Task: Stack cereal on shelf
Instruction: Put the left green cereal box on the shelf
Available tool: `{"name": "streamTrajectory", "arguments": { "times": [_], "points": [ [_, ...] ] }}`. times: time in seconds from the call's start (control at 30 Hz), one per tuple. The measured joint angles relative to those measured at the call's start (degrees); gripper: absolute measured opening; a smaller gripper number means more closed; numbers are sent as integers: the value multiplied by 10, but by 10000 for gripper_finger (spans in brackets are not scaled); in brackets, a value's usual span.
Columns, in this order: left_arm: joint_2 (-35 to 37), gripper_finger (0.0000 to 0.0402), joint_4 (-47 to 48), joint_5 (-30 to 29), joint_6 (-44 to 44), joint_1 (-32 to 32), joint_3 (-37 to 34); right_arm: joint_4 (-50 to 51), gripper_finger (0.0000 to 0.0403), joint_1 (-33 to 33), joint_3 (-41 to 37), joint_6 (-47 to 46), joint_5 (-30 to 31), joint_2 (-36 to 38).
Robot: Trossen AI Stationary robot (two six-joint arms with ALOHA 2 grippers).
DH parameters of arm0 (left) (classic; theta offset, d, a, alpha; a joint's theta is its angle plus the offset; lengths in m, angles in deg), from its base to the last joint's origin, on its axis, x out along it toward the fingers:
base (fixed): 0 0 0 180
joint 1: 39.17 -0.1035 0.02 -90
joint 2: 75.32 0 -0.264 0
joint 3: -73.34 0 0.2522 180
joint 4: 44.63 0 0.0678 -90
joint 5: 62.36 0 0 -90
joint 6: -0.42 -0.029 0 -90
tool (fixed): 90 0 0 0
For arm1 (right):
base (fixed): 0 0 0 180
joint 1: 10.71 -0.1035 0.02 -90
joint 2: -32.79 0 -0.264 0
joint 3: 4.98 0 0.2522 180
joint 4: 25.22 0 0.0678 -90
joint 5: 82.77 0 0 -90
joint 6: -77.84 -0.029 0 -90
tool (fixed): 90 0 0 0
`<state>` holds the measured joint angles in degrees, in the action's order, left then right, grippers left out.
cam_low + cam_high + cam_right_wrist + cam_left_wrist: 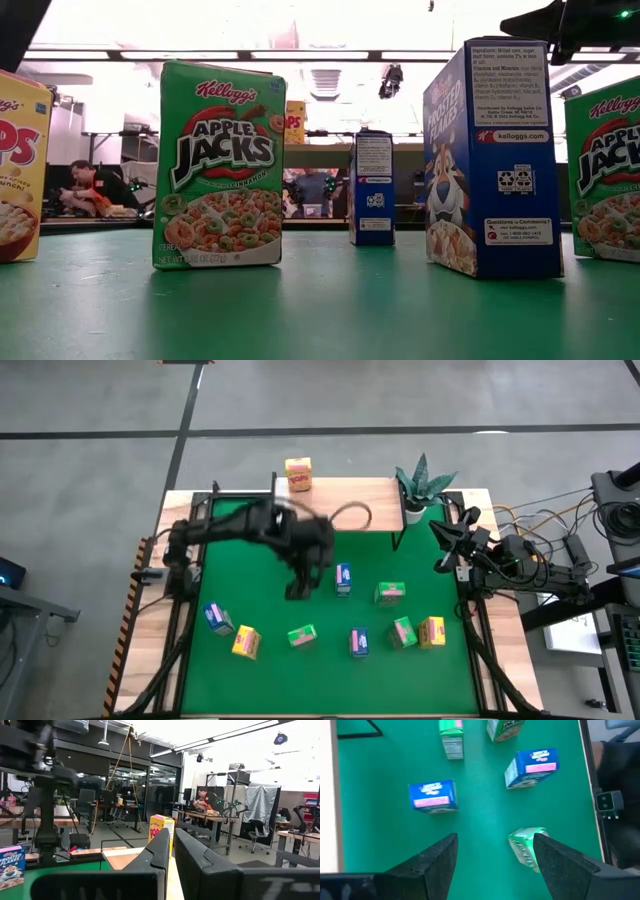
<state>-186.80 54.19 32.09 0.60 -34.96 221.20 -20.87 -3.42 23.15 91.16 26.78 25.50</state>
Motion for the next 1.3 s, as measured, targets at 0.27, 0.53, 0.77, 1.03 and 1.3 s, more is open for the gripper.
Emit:
{"name": "streamTrajectory", "arguments": {
  "times": [0.27, 0.53, 0.77, 1.03, 1.3],
  "points": [
    [0, 242, -6, -133, 139, 114, -45, 0, 18, 0, 0, 0, 0, 0],
    [-1, 242, -87, -155, 213, 163, -170, -1, 18, 0, 0, -6, 0, 0],
    [1, 242, -144, -156, 260, 185, -259, 2, 18, 0, 0, -32, -2, 0],
    [3, 247, -147, -176, 355, 216, -267, 19, 18, 0, 0, -65, -5, 0],
    [3, 297, -157, -196, 394, 228, -326, 24, 18, 0, 0, -74, -5, 0]
  ]
}}
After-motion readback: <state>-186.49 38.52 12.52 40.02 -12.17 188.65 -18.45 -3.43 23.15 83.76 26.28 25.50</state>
